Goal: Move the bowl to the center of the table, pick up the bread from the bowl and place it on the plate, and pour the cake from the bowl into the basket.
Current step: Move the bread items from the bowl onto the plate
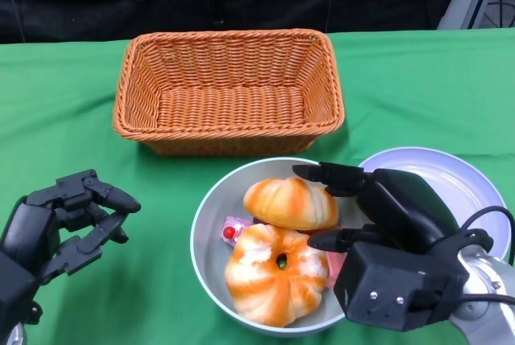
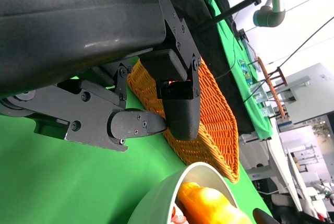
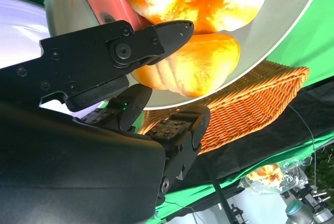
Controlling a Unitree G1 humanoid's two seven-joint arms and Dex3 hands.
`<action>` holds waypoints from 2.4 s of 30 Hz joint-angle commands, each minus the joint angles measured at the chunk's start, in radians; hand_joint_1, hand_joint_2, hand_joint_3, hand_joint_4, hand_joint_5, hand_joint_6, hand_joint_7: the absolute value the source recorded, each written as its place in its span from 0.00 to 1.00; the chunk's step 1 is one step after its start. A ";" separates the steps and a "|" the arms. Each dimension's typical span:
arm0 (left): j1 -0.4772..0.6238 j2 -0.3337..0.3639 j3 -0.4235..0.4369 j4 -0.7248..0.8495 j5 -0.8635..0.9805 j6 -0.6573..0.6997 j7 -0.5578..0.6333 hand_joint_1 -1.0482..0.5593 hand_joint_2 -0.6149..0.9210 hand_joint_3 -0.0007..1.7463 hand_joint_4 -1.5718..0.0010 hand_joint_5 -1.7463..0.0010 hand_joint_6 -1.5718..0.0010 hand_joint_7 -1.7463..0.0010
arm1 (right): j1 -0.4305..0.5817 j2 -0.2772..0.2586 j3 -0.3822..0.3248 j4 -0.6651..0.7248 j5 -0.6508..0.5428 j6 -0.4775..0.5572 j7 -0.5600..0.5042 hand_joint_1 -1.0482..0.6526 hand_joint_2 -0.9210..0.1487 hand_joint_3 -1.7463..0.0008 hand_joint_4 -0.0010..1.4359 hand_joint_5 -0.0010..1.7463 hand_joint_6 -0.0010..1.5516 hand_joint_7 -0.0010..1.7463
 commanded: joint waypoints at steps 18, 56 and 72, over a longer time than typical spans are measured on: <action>0.011 0.016 -0.012 -0.003 -0.014 0.011 -0.013 0.59 1.00 0.25 0.50 0.21 0.47 0.41 | -0.070 0.048 0.071 0.106 -0.103 0.046 -0.111 0.26 0.00 0.98 0.52 0.09 0.36 0.01; 0.006 0.023 -0.020 0.022 0.031 -0.001 -0.001 0.54 0.98 0.23 0.49 0.21 0.47 0.41 | -0.194 0.044 0.094 0.491 -0.090 -0.359 -0.554 0.56 0.04 0.99 0.52 0.76 0.78 0.03; 0.007 0.019 -0.016 0.016 0.025 0.005 -0.005 0.54 1.00 0.21 0.49 0.22 0.47 0.40 | -0.008 0.023 -0.051 0.087 0.121 -0.353 -0.303 0.60 0.03 1.00 0.48 0.85 0.75 0.07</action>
